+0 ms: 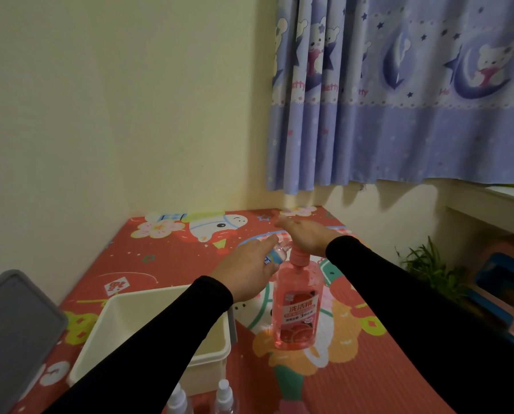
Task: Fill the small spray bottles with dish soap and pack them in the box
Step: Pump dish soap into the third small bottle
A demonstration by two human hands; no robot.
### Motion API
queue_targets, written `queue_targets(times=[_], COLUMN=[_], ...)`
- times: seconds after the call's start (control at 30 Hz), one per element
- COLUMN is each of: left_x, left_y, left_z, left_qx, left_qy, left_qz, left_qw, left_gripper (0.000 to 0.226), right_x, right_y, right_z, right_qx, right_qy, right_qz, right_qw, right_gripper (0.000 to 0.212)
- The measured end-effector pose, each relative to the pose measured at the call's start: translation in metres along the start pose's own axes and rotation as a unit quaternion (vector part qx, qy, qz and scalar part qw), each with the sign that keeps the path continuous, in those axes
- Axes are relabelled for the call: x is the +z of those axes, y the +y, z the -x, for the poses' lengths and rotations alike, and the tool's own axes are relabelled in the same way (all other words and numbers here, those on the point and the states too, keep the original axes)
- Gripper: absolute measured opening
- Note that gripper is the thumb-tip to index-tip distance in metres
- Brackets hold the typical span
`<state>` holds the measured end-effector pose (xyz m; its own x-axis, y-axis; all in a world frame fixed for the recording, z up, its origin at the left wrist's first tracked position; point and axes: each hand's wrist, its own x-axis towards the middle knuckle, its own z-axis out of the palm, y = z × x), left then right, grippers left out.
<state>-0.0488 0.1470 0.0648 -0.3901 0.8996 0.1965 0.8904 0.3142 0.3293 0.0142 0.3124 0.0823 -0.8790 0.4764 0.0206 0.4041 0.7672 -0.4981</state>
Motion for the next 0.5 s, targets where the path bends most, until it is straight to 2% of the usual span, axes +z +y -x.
queue_targets(times=[0.3,0.5], left_x=[-0.01,-0.001], left_y=[0.001,-0.001], left_z=[-0.005,-0.001], left_qx=[0.003,0.002], left_qy=[0.022,-0.003], left_qz=[0.018,-0.001], left_qw=[1.0,1.0], left_gripper=[0.054,0.057], right_x=[-0.02,-0.001], right_y=[-0.009,-0.001], right_z=[0.002,0.0], right_qx=[-0.01,-0.013], right_qy=[0.024,0.003], right_qz=[0.021,0.002], right_qw=[0.999,1.0], right_gripper=[0.058,0.055])
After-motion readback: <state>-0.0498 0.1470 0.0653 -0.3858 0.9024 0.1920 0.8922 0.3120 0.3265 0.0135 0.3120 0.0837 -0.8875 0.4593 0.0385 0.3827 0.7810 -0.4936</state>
